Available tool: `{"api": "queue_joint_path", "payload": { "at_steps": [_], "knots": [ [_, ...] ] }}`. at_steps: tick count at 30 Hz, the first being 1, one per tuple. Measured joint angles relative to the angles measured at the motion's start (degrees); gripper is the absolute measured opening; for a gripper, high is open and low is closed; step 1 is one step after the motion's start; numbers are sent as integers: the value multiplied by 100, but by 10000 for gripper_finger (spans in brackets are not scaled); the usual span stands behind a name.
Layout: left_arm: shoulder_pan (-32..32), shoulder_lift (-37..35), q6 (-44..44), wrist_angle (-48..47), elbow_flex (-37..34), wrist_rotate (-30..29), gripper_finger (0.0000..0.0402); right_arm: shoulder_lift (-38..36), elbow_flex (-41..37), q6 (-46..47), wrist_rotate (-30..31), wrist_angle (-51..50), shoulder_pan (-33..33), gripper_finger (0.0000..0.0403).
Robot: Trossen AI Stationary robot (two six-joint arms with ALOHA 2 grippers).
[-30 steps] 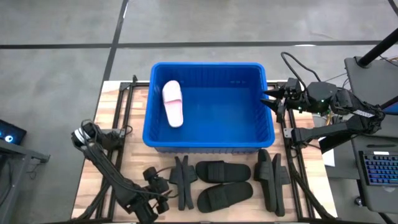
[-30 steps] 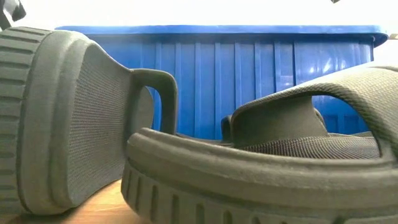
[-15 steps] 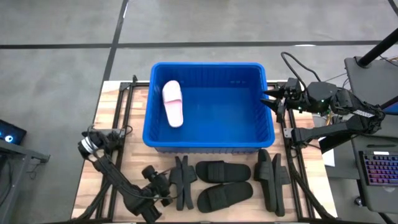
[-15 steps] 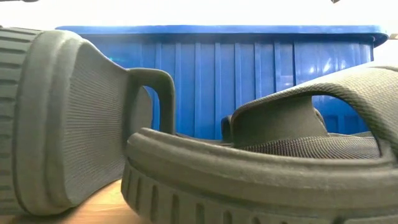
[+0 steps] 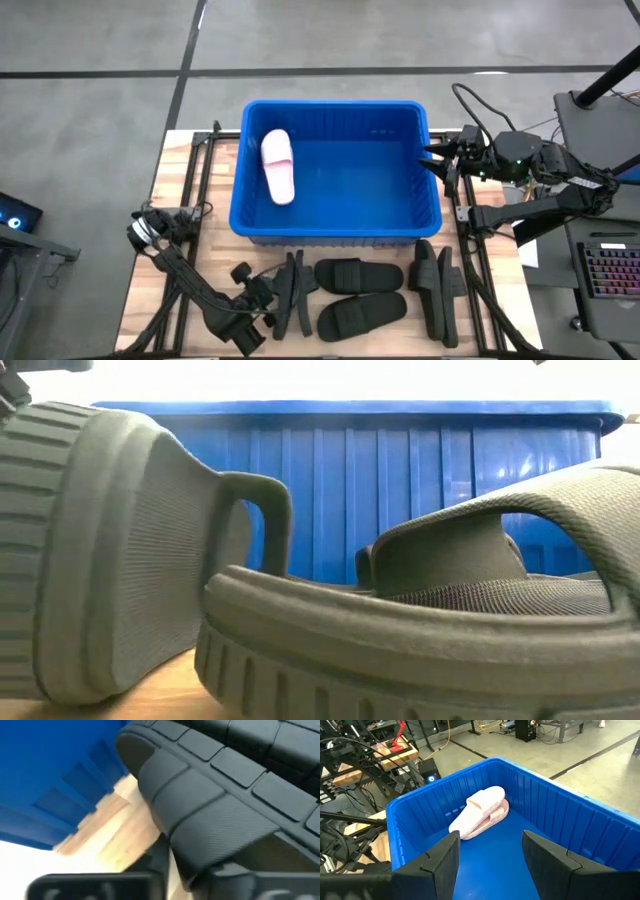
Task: Pick and place slides into bin
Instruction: Put the black slide into the bin
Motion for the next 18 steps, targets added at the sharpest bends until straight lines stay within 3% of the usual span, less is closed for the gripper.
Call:
{"api": "queue_joint_path", "payload": {
  "at_steps": [6,13,16,18],
  "knots": [
    [-43,-483,379,-266,58,1030,4,2,0,0,4,-3,0,203],
    [-70,-2380,1915,128,488,2401,1,0,0,0,18,-5,0,203],
    [-21,-3270,2378,883,765,2259,1,2,0,0,20,-4,0,203],
    [112,-3712,2798,1109,1001,1591,1,2,0,2,20,-4,0,203]
  ]
}}
